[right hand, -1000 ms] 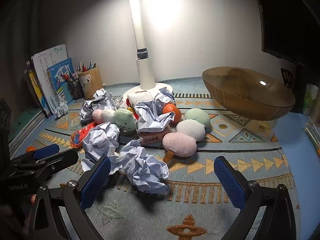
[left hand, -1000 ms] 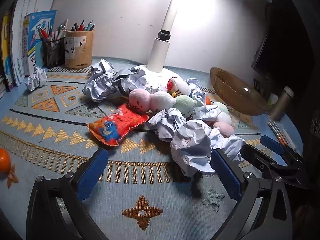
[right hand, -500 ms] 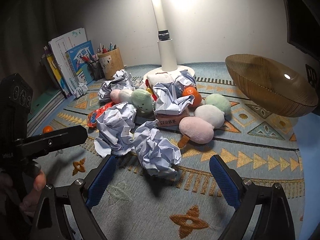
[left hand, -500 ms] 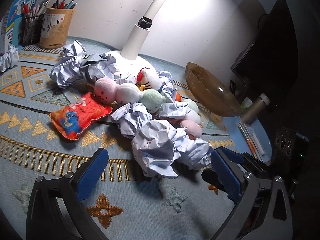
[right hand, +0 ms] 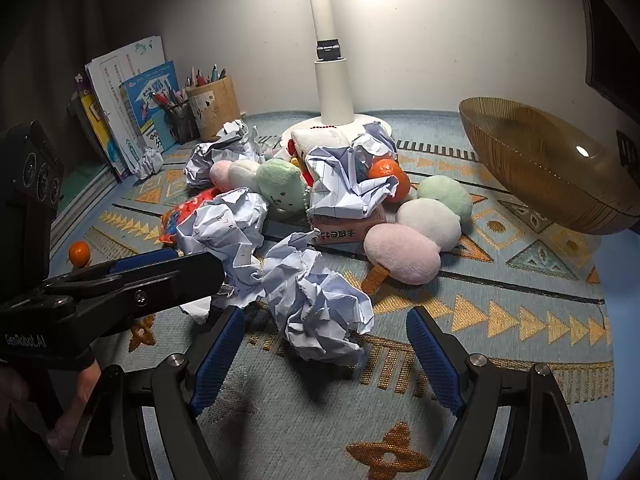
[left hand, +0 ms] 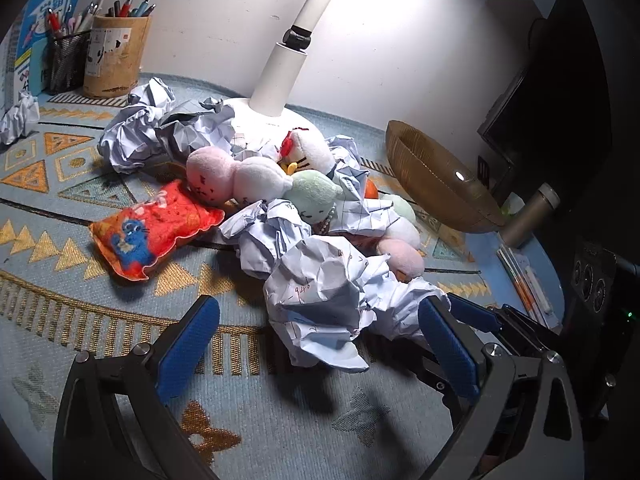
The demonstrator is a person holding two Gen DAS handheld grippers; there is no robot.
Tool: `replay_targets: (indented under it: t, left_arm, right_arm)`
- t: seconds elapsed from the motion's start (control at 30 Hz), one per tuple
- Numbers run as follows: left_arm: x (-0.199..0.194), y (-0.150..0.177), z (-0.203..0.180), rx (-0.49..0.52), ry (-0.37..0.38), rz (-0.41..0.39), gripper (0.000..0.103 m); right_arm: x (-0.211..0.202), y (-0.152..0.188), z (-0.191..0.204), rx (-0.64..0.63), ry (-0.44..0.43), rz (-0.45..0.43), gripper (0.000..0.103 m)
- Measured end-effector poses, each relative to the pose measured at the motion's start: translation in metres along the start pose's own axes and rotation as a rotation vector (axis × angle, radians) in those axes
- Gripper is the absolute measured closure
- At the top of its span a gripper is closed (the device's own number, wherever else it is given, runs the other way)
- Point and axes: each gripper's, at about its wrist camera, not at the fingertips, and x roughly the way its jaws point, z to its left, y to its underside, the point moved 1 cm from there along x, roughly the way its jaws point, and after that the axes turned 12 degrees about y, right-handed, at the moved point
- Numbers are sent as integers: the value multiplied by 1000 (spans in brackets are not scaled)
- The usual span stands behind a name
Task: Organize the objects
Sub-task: 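Grasp crumpled paper balls with both grippers from the pile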
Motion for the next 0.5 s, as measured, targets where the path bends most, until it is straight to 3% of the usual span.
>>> replay_targets:
  t: [0.5]
  left_arm:
    - [-1, 0, 1, 4, 5, -13, 4]
  right_arm:
    - [-2, 1, -4, 15, 15, -15, 20]
